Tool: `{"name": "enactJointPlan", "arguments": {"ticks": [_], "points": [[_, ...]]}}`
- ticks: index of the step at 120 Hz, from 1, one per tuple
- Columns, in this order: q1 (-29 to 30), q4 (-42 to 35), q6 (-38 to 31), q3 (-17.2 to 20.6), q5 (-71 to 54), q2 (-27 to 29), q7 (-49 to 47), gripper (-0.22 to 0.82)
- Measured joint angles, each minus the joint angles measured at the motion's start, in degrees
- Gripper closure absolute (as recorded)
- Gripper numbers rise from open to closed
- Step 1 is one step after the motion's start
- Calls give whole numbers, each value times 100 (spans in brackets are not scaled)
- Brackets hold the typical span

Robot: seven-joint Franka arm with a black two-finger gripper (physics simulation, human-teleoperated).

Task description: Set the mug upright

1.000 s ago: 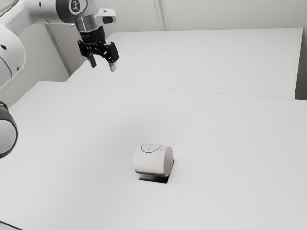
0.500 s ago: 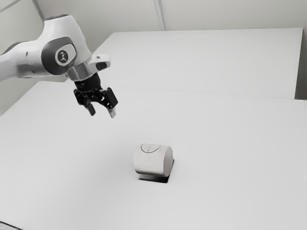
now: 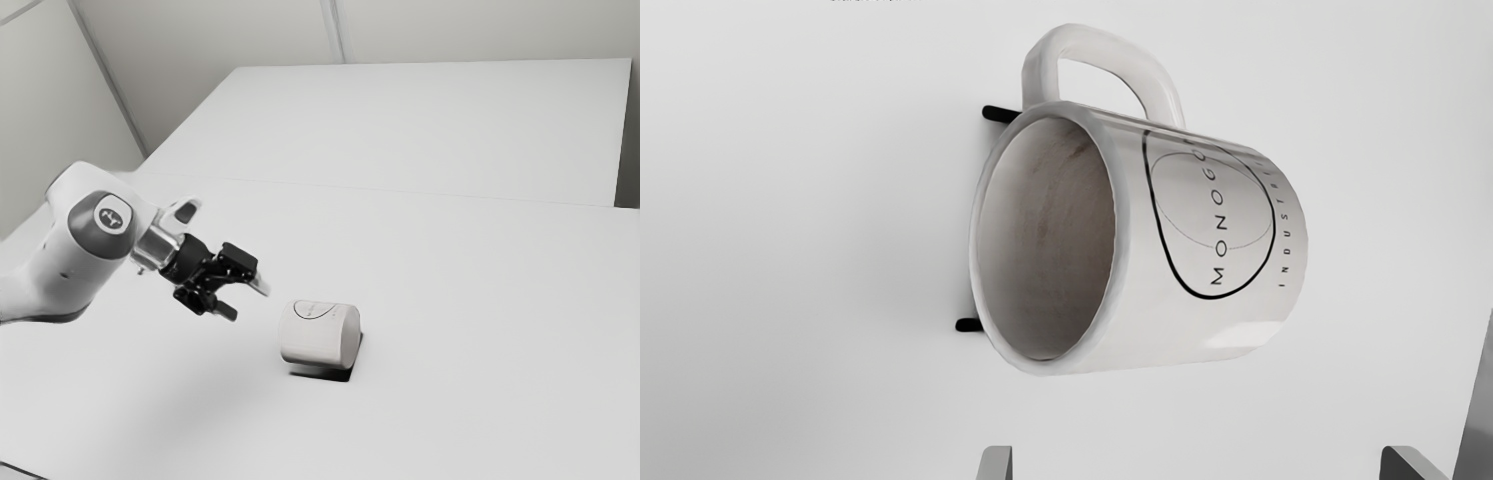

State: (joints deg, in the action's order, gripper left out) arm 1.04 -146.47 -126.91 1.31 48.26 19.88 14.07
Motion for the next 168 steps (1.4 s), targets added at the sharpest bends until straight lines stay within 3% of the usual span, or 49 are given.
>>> {"name": "enactJointPlan", "arguments": {"ticks": [57, 95, 135, 145, 168], "points": [[32, -64, -595, -76, 2155, -1145, 2488, 0], [31, -27, 8, -95, 3352, -1513, 3924, 0], [-5, 274, 721, -95, 3765, -2075, 4840, 0], [-17, 284, 809, -95, 3793, -2094, 5003, 5], [-26, 322, 901, -96, 3816, -2098, 5302, 27]]}}
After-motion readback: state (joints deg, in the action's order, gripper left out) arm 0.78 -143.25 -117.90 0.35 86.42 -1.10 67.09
